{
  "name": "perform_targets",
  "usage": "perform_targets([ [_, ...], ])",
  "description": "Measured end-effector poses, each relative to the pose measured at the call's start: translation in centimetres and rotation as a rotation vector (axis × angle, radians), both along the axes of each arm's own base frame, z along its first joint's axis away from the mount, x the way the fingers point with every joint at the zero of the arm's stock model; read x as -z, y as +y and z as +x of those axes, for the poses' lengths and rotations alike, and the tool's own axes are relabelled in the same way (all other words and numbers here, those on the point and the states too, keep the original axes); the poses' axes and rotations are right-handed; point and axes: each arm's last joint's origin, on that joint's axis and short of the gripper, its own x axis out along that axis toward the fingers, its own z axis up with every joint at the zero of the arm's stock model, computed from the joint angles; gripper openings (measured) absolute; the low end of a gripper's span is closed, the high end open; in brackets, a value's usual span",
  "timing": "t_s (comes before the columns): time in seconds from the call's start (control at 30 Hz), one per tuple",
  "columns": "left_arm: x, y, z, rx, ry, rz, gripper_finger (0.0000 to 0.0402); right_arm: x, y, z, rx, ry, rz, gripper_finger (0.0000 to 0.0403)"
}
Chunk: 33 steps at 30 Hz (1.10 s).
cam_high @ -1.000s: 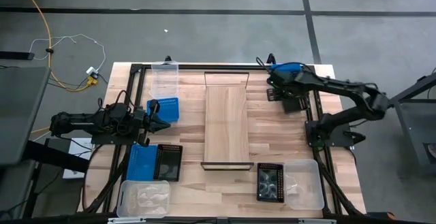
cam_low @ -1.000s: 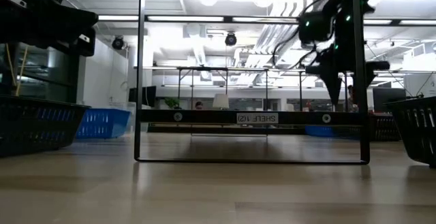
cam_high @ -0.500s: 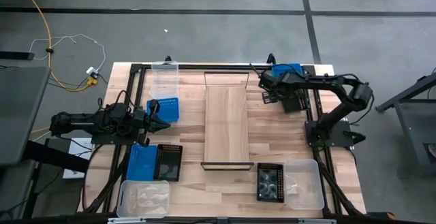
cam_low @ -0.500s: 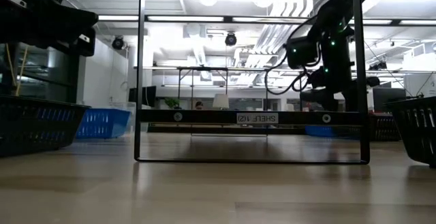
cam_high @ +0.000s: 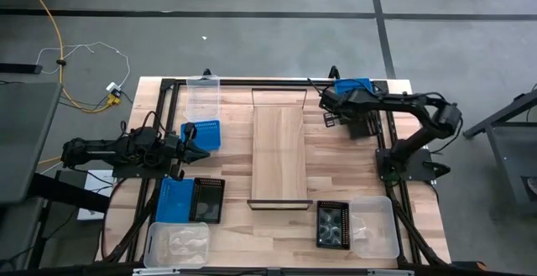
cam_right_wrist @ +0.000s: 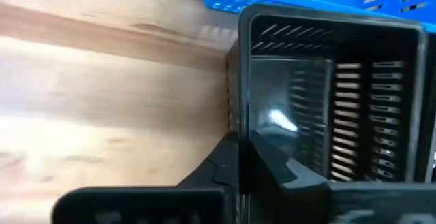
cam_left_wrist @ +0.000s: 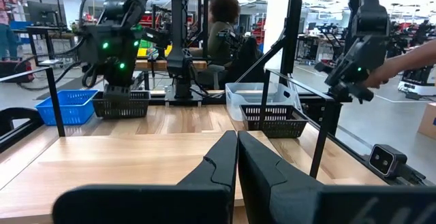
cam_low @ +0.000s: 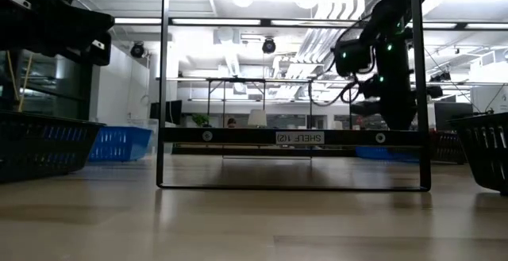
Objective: Stack baskets on shelf by color
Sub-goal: Put the top black bin on the shelf
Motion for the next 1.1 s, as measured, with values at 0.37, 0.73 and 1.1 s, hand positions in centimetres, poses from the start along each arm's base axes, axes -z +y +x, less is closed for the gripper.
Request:
perform_targets([
  [0.37,0.0,0.0,0.0,0.0,0.0,0.0,0.0003,-11.8,6.0,0.5,-0.277,-0.499,-0.187,0.0002],
  [0.73,0.0,0.0,0.0,-0.001,0.0,0.0,0.0003,-16.0,16.3,8.1,-1.051,-0.651,0.014,0.0001],
  [1.1,0.0,0.0,0.0,-0.004,0.0,0.0,0.0003,-10.7,21.0,16.7,-1.301,-0.436,0.153,0.0],
])
